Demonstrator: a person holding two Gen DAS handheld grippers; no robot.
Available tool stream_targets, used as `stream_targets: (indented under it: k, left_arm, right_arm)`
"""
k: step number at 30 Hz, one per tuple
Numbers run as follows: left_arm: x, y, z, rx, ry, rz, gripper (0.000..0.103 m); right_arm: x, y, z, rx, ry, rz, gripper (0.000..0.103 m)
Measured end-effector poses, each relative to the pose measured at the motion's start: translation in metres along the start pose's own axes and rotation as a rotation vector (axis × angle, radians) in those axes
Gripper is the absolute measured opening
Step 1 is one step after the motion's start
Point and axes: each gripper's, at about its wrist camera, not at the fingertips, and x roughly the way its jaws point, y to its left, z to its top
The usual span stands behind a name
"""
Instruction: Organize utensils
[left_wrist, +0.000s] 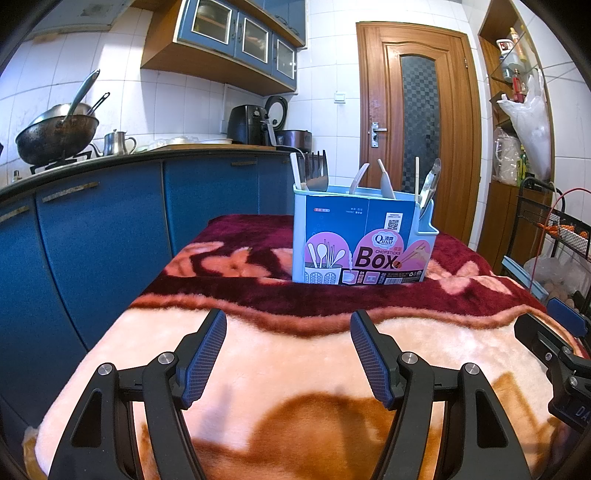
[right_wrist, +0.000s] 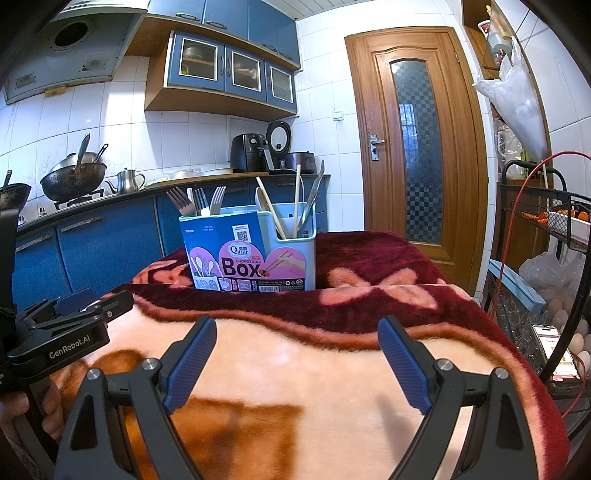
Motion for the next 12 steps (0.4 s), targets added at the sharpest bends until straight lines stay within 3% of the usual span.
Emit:
stream_targets:
  k: [12]
  left_arm:
    - [0.0, 0.0003, -0.0005, -0.003, 0.004, 0.005, 0.071]
  right_arm:
    - [0.0002, -0.0003, 0.0, 0.0, 0.0, 0.0, 0.091]
